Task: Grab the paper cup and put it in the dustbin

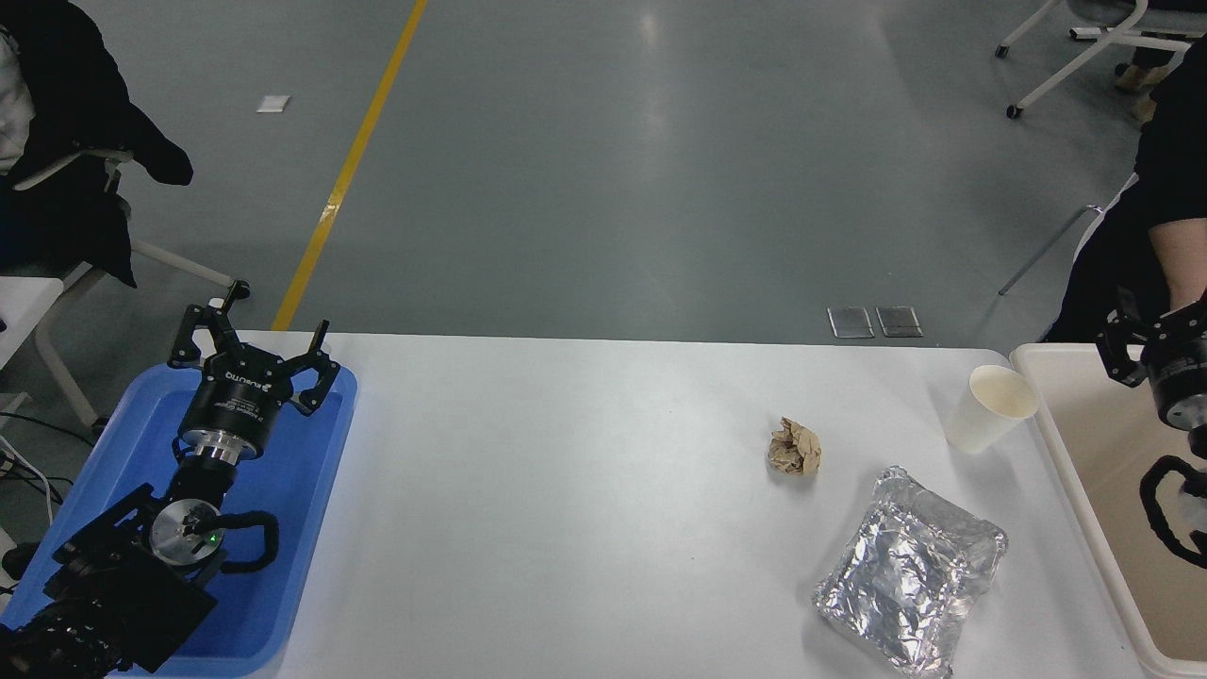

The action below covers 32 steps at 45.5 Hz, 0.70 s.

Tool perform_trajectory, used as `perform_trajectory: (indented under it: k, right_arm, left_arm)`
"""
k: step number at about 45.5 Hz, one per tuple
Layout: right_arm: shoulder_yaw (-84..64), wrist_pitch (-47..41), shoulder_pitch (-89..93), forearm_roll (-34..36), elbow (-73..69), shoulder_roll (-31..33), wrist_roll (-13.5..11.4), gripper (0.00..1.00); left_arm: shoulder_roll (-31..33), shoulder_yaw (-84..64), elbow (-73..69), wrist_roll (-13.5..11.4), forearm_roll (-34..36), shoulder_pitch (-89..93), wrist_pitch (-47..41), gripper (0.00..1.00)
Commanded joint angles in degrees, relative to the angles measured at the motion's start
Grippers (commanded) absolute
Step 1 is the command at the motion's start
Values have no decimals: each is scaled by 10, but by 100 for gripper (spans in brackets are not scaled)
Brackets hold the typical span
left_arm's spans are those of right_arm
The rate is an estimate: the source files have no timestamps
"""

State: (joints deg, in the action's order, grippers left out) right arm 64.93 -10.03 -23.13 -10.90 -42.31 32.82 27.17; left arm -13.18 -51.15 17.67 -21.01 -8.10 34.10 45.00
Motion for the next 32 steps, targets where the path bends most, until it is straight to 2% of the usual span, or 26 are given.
perform_trajectory:
  k: [1,14,19,27,29,32]
  right_arm:
    - [-27,0,-8,-2,0,7,-4,100]
    - [-214,14,-100,1,2,98,-8,100]
    - [-340,25,-166,1,2,145,-8,100]
    - [-596,61,-311,2,6,177,-9,100]
    - [-659,64,-348,2,7,179,-14,100]
    - [-748,66,-402,2,7,180,-39,100]
  left_arm:
    - [0,0,0,0,0,0,0,100]
    - [0,0,0,0,0,0,0,100]
    - [0,0,0,0,0,0,0,100]
    - [1,0,1,0,0,0,0,100]
    - [0,0,1,1,0,1,0,100]
    - [1,0,1,1,0,1,0,100]
